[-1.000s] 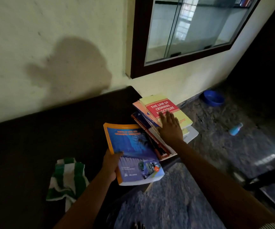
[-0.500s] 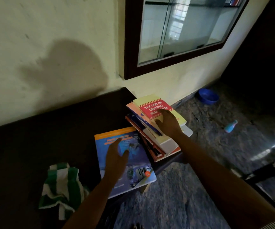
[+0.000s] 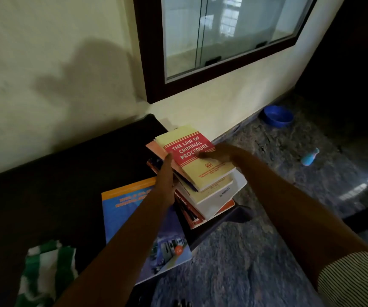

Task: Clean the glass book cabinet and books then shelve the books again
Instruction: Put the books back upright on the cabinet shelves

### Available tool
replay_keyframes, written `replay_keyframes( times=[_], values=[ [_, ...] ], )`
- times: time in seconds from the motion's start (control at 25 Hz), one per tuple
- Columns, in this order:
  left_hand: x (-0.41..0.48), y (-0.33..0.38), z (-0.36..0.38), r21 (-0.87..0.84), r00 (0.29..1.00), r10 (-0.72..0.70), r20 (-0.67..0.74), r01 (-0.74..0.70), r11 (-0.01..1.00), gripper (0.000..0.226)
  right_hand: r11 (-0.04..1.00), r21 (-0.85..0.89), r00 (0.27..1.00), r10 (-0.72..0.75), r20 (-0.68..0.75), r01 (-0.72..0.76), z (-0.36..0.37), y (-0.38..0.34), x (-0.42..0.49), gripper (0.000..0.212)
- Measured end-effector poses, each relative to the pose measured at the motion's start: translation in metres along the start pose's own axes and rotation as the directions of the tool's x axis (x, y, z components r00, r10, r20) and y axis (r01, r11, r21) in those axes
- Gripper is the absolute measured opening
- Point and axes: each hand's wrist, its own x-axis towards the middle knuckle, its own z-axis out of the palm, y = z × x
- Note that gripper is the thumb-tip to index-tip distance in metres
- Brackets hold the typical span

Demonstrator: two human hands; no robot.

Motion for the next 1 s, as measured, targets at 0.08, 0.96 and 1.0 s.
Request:
replay_keyframes(
  times=[0.08,0.96,1.0],
  values=[
    [0.007,0.004,-0.002,-0.022,1.0,-0.007,-0.02,0.007,1.0,0.05,0.999,-0.01,0.999,-0.047,0.001,0.047,0.003,0.004,0.002,0.053],
    [-0.017,0.045,-0.142,0.053,0.963,0.044,-0.267,-0.031,0.998,0.028,0.776,0.627,0.967,-0.098,0.236,-0.074,0.131,-0.132,-0.002,0.044],
    [-0.018,0.058,-0.162,0.046,0.954,0.048,-0.294,-0.037,0.998,0.027,0.777,0.626,0.959,-0.117,0.258,-0.073,0.145,-0.152,0.001,0.044]
  ],
)
